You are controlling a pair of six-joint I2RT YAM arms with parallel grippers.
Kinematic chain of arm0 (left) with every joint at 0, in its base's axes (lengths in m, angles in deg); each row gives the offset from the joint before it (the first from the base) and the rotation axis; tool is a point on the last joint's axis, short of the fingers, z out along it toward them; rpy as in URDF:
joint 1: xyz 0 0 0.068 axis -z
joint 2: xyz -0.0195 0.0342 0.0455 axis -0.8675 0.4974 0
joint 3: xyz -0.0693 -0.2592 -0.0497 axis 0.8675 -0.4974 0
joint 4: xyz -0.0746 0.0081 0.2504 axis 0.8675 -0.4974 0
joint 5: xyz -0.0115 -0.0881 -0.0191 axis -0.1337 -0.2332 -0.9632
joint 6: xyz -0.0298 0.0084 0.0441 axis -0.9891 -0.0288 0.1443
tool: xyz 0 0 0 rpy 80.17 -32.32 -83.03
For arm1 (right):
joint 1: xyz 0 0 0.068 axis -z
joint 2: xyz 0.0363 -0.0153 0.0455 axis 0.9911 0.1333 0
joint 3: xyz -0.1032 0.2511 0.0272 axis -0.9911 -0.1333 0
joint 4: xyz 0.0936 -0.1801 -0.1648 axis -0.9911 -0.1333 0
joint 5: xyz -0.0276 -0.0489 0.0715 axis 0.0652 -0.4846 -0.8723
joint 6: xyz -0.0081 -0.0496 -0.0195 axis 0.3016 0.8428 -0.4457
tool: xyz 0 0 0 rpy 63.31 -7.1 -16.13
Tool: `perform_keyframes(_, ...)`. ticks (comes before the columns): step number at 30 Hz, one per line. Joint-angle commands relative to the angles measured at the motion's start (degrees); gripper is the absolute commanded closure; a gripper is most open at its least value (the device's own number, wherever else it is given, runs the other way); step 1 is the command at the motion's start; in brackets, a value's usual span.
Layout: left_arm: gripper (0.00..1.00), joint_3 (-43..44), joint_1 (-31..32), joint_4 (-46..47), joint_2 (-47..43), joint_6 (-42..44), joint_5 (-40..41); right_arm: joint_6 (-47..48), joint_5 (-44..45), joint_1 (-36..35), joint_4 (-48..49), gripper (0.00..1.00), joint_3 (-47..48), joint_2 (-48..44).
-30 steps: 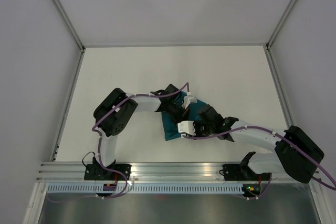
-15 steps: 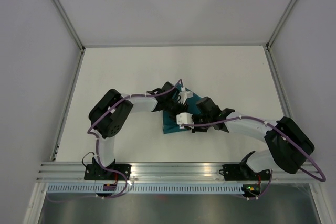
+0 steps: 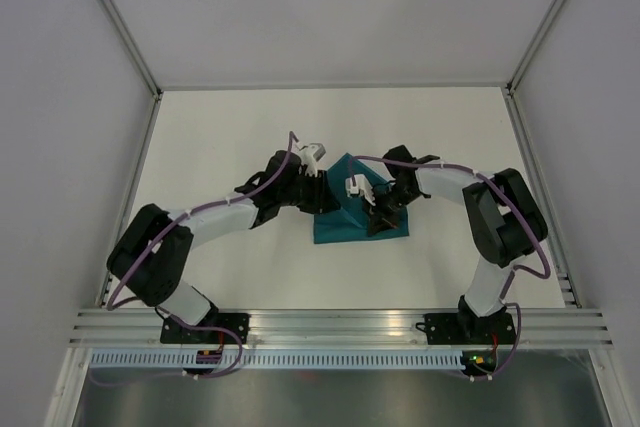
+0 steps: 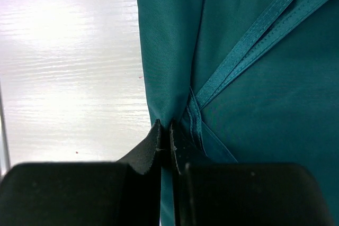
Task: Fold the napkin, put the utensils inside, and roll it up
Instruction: Roll the napkin with the utensil
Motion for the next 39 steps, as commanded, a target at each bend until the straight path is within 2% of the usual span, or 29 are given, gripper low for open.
perform_keyframes(1, 0.63, -5.3, 0.5, 9.1, -6.8, -1.7, 11.2, 5.4, -2.3, 2.1, -9.1, 1.00, 2.8, 6.4)
perform_keyframes(5, 0.62, -8.2, 5.1, 11.4, -9.6, 5.6, 21.5, 5.7, -2.8, 3.7, -12.6, 0.99, 6.2, 9.7)
perform_keyframes(7, 0.62, -9.8, 10.7, 13.2, -10.0, 12.9, 30.8, 5.4, -2.7, 4.1, -12.9, 0.99, 6.8, 10.7)
perform_keyframes(8, 0.62, -10.4, 12.4, 14.5, -9.9, 17.4, 32.6, 5.1, -2.5, 4.2, -12.9, 0.99, 6.9, 10.8)
perform_keyframes(11, 0.60, -11.8, 17.9, 18.9, -7.9, 23.1, 38.3, 4.9, -2.3, 4.2, -12.6, 0.96, 7.0, 10.9)
perform_keyframes(12, 0.59, -11.8, 18.7, 19.8, -7.0, 25.9, 39.1, 4.0, -2.1, 4.3, -12.5, 0.86, 7.0, 10.9)
perform_keyframes(15, 0.57, -11.4, 21.7, 20.9, -4.8, 30.9, 40.8, 2.9, -1.7, 4.3, -12.4, 0.73, 7.2, 10.3)
perform_keyframes(22, 0.52, -10.5, 28.8, 21.2, -0.9, 40.8, 43.7, 1.2, -1.3, 4.3, -11.8, 0.76, 8.5, 11.5)
perform_keyframes(29, 0.48, -9.6, 36.0, 23.9, 4.7, 48.3, 48.0, 0.0, -1.2, 4.7, -12.5, 0.90, 10.7, 14.4)
perform_keyframes(39, 0.43, -8.6, 39.1, 33.5, 14.7, 60.9, 52.2, 0.2, -0.9, 5.0, -14.1, 0.92, 12.3, 16.6)
